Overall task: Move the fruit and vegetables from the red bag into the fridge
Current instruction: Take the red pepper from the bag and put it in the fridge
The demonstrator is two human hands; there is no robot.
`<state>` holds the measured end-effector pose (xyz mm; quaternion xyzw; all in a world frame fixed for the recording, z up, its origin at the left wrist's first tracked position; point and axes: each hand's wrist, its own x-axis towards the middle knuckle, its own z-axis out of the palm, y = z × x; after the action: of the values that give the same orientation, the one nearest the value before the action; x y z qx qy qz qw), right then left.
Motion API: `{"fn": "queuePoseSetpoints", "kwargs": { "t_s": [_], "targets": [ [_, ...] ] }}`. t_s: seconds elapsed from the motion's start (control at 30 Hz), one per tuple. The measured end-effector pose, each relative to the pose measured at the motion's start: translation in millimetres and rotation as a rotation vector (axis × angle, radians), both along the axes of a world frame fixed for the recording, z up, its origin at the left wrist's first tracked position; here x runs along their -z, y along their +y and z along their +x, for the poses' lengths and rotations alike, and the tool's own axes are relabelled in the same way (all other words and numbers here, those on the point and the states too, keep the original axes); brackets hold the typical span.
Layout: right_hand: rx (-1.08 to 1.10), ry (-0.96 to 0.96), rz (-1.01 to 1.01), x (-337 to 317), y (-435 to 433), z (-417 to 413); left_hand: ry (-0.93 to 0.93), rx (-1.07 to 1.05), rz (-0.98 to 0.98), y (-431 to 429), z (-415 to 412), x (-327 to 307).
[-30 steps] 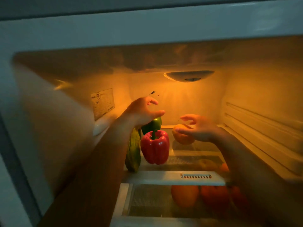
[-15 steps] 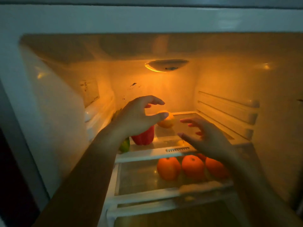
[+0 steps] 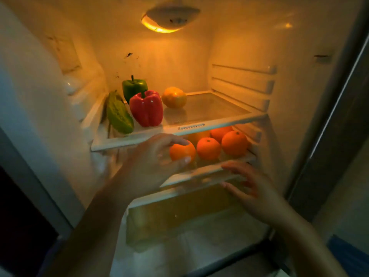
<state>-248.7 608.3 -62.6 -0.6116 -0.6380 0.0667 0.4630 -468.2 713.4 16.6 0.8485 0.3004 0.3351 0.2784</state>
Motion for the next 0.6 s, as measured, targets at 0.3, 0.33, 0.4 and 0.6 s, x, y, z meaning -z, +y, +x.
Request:
{"fn": "queuePoseSetpoints", "kwargs": {
  "t_s": [0.3,0.33,0.4,0.6],
  "targets": [
    [0.001,-0.021,-0.183,39.6,-69.6,0.3,0.097,-0.089,-0.142,-66.2,-6.0,66.6],
    [-0.009,-0.039,-0.200,41.2,-78.6,0.3,0.109,-0.098,-0.131,-74.1,-4.1,68.5],
    [-0.015,-0.065,-0.223,44.3,-100.9,1.0,0.127,-0.105,-0.106,-94.5,3.0,69.4],
    [-0.074,-0.091,-0.272,57.2,-197.7,15.8,0.220,-0.085,-0.120,-184.8,41.5,89.9]
  ]
}}
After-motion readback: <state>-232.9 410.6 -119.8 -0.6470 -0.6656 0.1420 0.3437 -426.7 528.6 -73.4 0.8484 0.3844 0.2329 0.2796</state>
